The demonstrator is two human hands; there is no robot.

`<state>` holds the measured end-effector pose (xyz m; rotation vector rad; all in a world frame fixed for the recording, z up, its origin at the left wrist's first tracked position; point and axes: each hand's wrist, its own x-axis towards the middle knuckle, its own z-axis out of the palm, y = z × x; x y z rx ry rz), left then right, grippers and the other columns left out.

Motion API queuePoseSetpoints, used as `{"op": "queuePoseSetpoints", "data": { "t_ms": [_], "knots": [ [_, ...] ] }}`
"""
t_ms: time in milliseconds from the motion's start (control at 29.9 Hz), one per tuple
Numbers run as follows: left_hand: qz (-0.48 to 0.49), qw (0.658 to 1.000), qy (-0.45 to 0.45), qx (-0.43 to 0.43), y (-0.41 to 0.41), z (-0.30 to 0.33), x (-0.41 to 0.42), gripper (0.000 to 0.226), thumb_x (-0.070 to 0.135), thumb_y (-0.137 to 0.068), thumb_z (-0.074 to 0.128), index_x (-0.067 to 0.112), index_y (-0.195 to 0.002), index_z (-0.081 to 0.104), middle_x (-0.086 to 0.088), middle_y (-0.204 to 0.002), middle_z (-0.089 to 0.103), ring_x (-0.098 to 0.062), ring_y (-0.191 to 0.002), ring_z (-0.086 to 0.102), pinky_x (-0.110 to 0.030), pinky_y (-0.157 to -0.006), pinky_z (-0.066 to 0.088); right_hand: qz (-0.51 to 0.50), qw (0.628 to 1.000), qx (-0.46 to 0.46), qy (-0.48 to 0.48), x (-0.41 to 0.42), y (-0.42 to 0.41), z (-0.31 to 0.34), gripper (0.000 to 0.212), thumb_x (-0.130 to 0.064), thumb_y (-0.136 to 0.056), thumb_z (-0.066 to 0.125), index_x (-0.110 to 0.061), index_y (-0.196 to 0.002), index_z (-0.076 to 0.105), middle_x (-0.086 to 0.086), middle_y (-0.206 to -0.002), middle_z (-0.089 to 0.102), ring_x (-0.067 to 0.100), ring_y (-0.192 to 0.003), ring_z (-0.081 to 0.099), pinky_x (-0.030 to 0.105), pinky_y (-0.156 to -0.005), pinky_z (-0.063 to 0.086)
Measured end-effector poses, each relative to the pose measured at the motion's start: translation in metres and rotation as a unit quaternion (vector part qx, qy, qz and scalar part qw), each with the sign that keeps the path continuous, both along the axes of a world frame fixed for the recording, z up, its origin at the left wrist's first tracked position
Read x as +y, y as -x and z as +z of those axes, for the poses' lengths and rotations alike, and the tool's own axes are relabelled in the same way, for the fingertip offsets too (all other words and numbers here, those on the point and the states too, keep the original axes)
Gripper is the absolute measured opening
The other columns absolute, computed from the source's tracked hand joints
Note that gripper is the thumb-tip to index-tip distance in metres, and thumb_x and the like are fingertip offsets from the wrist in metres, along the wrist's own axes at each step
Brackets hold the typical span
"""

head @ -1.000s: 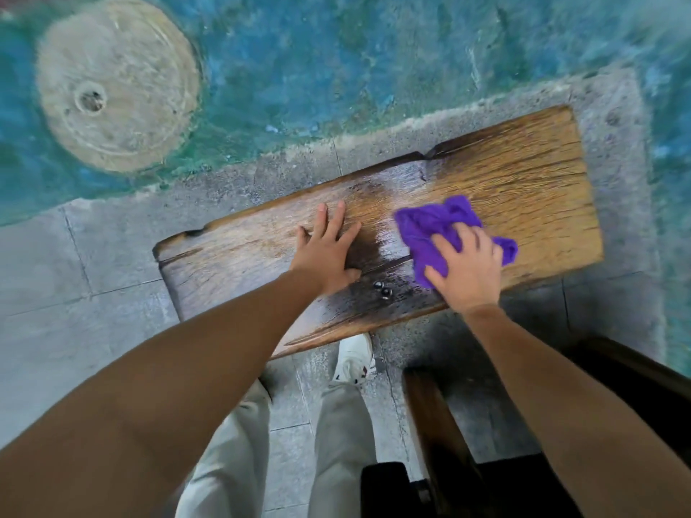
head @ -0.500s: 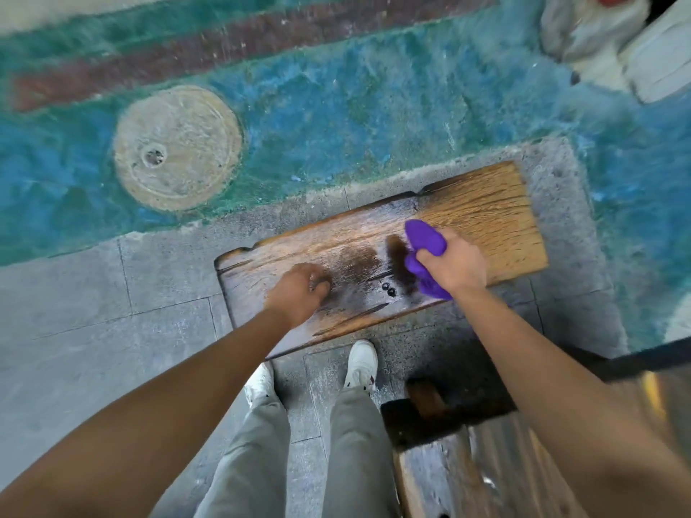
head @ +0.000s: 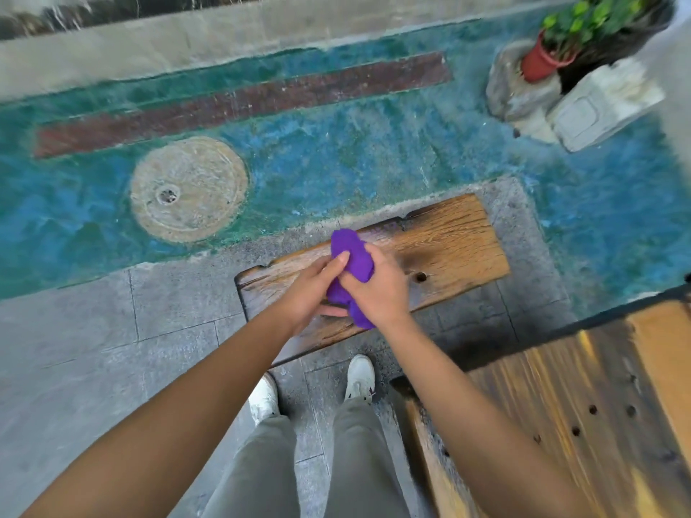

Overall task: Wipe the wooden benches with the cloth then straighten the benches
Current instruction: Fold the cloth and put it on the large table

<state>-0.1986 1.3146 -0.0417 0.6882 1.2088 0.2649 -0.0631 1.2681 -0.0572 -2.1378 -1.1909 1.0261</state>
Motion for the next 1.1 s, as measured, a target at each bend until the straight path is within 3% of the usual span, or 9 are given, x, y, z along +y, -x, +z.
{"op": "queuePoseSetpoints", "data": {
  "t_ms": [134,267,367,501,601,702,802,969,1102],
  "knots": [
    [0.031,0.998,-0.051,0.0,0.021,0.029,-0.014,0.039,0.036,-0.095,0.068,0.019,-0.13,0.063,-0.009,-0.118,0.075,-0.023,-0.103,0.074,-0.043,-0.081,0.063,0.019,0.999,0.039,-0.005,-0.022,0.039,0.036,0.082,-0.044,-0.08,0.074,-0.027,-0.153,0.043,0.002,-0.14,0.055,0.022,-0.128,0.054,0.043,-0.103,0.05],
    [0.084,0.995,-0.059,-0.013,0.055,0.065,-0.009,0.016,0.02,-0.097,0.066,0.017,-0.112,0.071,-0.005,-0.1,0.079,-0.017,-0.085,0.076,-0.032,-0.071,0.061,-0.044,0.985,0.156,-0.051,-0.031,0.062,0.08,0.082,-0.054,-0.075,0.072,-0.034,-0.15,0.046,-0.011,-0.142,0.061,0.004,-0.126,0.059,0.023,-0.105,0.048],
    [0.099,0.993,-0.051,-0.047,0.073,0.091,-0.003,0.009,0.016,-0.097,0.065,0.015,-0.102,0.073,-0.004,-0.093,0.079,-0.018,-0.081,0.074,-0.031,-0.073,0.061,-0.191,0.942,0.26,-0.096,-0.04,0.071,0.108,0.057,-0.048,-0.08,0.072,-0.039,-0.133,0.056,-0.009,-0.132,0.066,-0.003,-0.114,0.066,0.019,-0.097,0.051],
    [0.063,0.992,-0.056,-0.09,0.084,0.128,-0.002,0.022,0.017,-0.095,0.067,0.011,-0.117,0.07,-0.013,-0.111,0.076,-0.026,-0.098,0.072,-0.041,-0.094,0.056,-0.342,0.882,0.317,-0.058,-0.055,0.081,0.127,0.031,-0.038,-0.097,0.066,-0.023,-0.124,0.066,0.009,-0.129,0.071,0.016,-0.105,0.069,0.038,-0.089,0.055],
    [-0.005,0.992,-0.072,-0.106,0.089,0.159,-0.014,0.025,0.016,-0.095,0.066,0.009,-0.119,0.069,-0.015,-0.115,0.075,-0.027,-0.098,0.071,-0.038,-0.093,0.058,-0.359,0.829,0.426,-0.053,-0.078,0.102,0.149,0.042,-0.051,-0.1,0.058,-0.023,-0.13,0.067,0.003,-0.127,0.075,0.022,-0.113,0.071,0.036,-0.078,0.06],
    [-0.074,0.987,-0.089,-0.113,0.081,0.185,-0.04,0.024,0.013,-0.096,0.065,0.005,-0.119,0.069,-0.016,-0.11,0.075,-0.022,-0.087,0.073,-0.029,-0.081,0.061,-0.363,0.771,0.511,-0.115,-0.103,0.109,0.173,0.051,-0.053,-0.099,0.058,-0.019,-0.137,0.064,0.005,-0.131,0.073,0.023,-0.124,0.068,0.044,-0.1,0.056],
    [-0.13,0.978,-0.115,-0.115,0.071,0.205,-0.067,0.027,0.014,-0.098,0.063,0.002,-0.122,0.068,-0.018,-0.115,0.074,-0.024,-0.095,0.071,-0.031,-0.088,0.059,-0.407,0.754,0.479,-0.192,-0.131,0.111,0.198,0.037,-0.022,-0.101,0.063,-0.005,-0.134,0.065,0.015,-0.127,0.073,0.03,-0.122,0.068,0.045,-0.107,0.052],
    [-0.228,0.951,-0.162,-0.127,0.038,0.224,-0.139,0.031,0.012,-0.095,0.068,0.003,-0.124,0.064,-0.019,-0.125,0.071,-0.026,-0.111,0.068,-0.041,-0.104,0.053,-0.526,0.705,0.372,-0.295,-0.219,0.092,0.233,0.032,0.006,-0.091,0.066,0.0,-0.123,0.067,0.019,-0.115,0.074,0.028,-0.1,0.069,0.04,-0.092,0.058],
    [-0.228,0.954,-0.159,-0.115,0.026,0.224,-0.165,0.031,0.02,-0.093,0.071,0.019,-0.122,0.06,-0.007,-0.112,0.075,-0.01,-0.083,0.072,-0.027,-0.07,0.059,-0.546,0.66,0.402,-0.324,-0.251,0.087,0.252,0.036,0.006,-0.09,0.059,-0.005,-0.123,0.067,0.015,-0.107,0.074,0.026,-0.094,0.068,0.039,-0.089,0.055]
  ]
}}
